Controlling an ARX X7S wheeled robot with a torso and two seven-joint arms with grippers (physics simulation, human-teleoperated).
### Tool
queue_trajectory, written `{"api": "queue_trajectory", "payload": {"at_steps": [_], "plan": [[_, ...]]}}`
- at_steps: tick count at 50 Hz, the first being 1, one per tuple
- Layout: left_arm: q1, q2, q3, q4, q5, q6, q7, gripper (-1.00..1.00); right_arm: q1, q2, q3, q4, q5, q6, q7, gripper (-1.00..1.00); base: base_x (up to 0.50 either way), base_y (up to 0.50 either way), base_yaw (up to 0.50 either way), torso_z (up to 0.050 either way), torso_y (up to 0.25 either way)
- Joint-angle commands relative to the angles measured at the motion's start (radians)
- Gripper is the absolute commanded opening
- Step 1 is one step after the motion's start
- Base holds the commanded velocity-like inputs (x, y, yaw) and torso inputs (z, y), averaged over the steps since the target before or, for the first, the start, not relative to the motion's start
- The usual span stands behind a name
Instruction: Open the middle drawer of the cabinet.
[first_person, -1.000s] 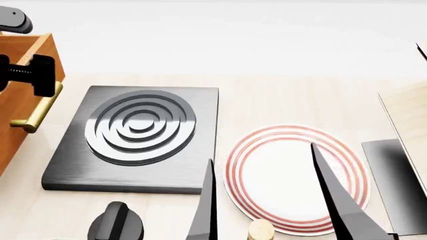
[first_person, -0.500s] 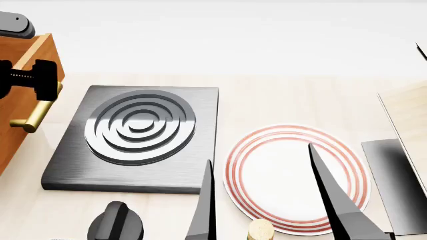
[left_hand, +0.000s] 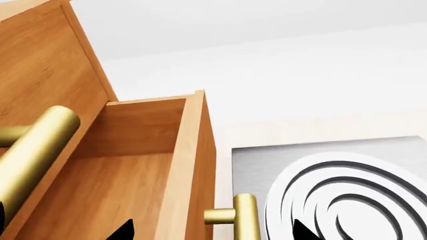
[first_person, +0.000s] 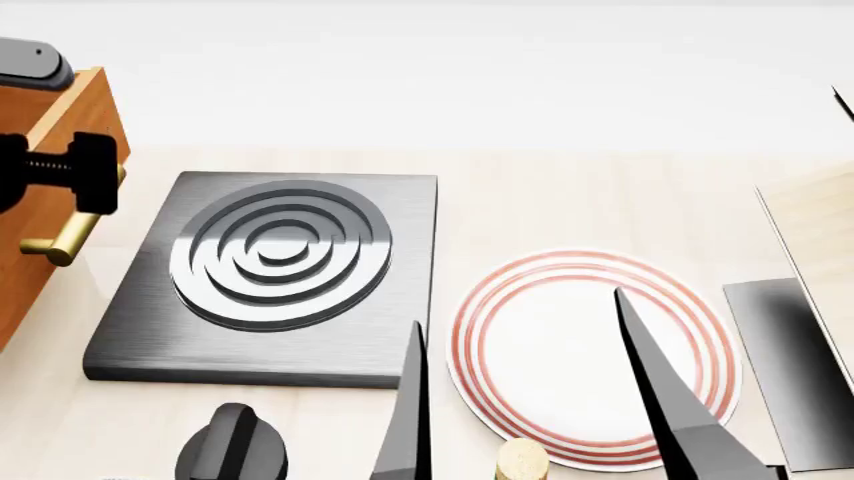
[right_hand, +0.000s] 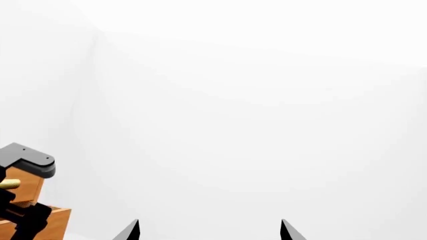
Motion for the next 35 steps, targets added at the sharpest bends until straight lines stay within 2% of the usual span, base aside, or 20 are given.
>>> {"api": "queue_trajectory", "payload": {"at_steps": [1,15,35], "plan": [[0.018,0.014,-0.158,-0.001,0.161,-0.010,0.022,1.00,-0.004,-0.002,0.001,0.000,-0.003,0.002,-0.002,1.00,0.00,0.00,0.00,0.000,0.000],[0.027,0.023,-0.269,-0.001,0.270,-0.015,0.032,1.00,-0.009,-0.003,0.003,-0.003,-0.007,0.006,-0.004,1.00,0.00,0.00,0.00,0.000,0.000],[0.033,0.030,-0.341,-0.001,0.340,-0.020,0.037,1.00,-0.015,-0.005,0.009,0.005,-0.004,-0.001,-0.013,1.00,0.00,0.00,0.00,0.000,0.000]]}}
